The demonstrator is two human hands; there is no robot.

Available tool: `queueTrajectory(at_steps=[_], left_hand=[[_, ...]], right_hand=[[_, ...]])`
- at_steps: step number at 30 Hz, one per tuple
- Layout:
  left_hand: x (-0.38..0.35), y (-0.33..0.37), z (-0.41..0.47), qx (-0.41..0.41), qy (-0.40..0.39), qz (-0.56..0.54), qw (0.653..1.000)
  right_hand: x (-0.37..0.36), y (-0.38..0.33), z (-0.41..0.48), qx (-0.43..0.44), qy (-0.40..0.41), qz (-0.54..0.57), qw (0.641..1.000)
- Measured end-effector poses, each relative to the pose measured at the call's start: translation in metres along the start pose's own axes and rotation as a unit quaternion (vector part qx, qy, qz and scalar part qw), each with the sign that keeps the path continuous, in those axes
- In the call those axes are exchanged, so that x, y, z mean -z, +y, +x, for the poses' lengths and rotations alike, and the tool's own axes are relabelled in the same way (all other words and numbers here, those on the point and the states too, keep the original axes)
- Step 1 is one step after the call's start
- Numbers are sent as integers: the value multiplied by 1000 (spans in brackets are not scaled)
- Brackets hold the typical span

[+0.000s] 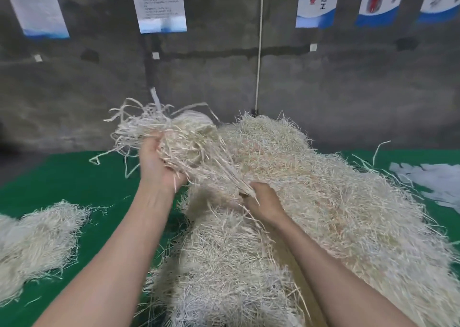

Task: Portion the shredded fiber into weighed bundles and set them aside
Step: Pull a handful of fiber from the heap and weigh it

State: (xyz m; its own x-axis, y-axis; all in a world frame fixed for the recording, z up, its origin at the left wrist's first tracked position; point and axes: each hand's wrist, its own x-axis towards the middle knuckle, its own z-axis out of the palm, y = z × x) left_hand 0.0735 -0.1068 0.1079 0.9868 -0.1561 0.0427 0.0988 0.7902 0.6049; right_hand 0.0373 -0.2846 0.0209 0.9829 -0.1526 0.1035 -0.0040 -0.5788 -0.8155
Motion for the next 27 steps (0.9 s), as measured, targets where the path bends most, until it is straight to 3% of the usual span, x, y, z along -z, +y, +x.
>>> queueTrajectory(at_steps=[1,2,3,4,6,8,9,10,12,14,19,22,24,27], left_hand=[[5,0,1,-9,8,100,995],[10,-6,1,-14,1,261,965],[16,-16,-1,6,-42,439,897],[18,-30,-4,46,-107,593,797],[18,-60,-9,110,-213,768,594],[22,-80,-6,55,-226,875,425],[20,-82,-3,-19,-197,910,364],[19,-80,1,-94,-156,924,335],[22,-73,10,-196,-88,913,347],[31,-68,14,-228,-61,900,367],[57,-79,12,-218,-27,875,431],[73,-55,20,-199,68,867,451],[78,-44,23,-170,116,836,509],[67,-55,15,-167,95,787,587]], right_hand=[[3,6,0,-2,17,7,1000],[6,7,0,-6,28,22,999],[10,7,-1,-5,44,45,998],[13,7,-1,-3,64,78,995],[16,4,-5,-8,84,120,989],[21,9,-7,30,76,-6,997],[24,12,-10,44,63,-79,994],[25,16,-13,55,57,-152,985],[28,25,-19,79,54,-241,966],[30,35,-27,88,57,-279,955],[39,59,-41,83,53,-298,949],[61,81,-53,46,66,-321,944],[68,88,-60,30,44,-320,946],[64,58,-63,33,-43,-233,971]])
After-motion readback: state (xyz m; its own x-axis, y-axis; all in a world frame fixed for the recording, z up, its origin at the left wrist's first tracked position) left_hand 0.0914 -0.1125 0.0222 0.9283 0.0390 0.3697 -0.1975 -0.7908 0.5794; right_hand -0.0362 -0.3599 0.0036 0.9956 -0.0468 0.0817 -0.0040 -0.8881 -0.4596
